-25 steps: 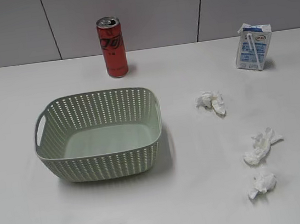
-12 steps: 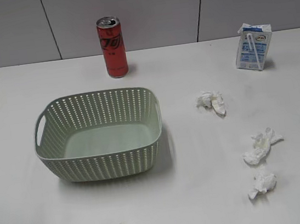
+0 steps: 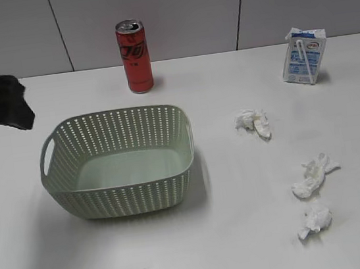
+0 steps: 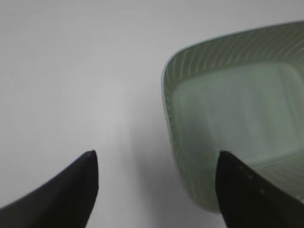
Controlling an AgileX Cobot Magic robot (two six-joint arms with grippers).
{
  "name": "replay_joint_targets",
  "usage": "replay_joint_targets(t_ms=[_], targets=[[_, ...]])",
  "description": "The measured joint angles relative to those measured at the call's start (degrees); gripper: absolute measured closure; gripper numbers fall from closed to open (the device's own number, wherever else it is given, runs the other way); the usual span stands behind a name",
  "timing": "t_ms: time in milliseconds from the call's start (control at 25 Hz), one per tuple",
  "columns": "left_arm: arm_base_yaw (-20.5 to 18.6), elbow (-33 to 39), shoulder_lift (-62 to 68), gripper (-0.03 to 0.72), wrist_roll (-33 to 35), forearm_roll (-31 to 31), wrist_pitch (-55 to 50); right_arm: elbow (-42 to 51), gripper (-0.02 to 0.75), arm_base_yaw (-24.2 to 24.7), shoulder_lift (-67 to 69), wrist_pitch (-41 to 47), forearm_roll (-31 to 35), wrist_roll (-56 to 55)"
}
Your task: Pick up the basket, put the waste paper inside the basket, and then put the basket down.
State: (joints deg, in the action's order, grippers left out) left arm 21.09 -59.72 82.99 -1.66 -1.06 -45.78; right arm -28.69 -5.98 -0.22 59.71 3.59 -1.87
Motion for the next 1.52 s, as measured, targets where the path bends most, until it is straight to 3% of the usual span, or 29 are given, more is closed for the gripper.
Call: replay_joint_targets(t_ms=[400, 520, 640, 880, 960, 1280, 1520], targets=[[0.7, -2.2, 18.4, 0.105, -3.8, -1.9, 2.4, 0.0, 0.15, 0.0, 0.0, 0.0, 0.0, 0.0], [0.7, -2.3, 20.5, 0.136, -3.9, -4.1, 4.0, 0.0, 0.15, 0.0, 0.0, 0.0, 0.0, 0.0], [0.7, -2.5, 21.7, 0.244, -3.9, -5.7, 4.9, 0.0, 0.15, 0.0, 0.0, 0.0, 0.0, 0.0], [0.7, -2.5, 21.7, 0.606, -3.9, -6.0, 5.8, 0.0, 0.15, 0.0, 0.0, 0.0, 0.0, -0.1], [0.7, -2.5, 21.7, 0.66, -3.9, -6.0, 5.8, 0.0, 0.15, 0.0, 0.0, 0.0, 0.0, -0.1], [-0.5, -2.5, 16.2, 0.682, -3.9, -10.7, 3.0, 0.0, 0.15, 0.0, 0.0, 0.0, 0.1, 0.0], [-3.1, -2.5, 8.1, 0.683, -3.9, -9.3, -2.1, -0.7, 0.15, 0.0, 5.7, -1.6, 0.7, 0.0]])
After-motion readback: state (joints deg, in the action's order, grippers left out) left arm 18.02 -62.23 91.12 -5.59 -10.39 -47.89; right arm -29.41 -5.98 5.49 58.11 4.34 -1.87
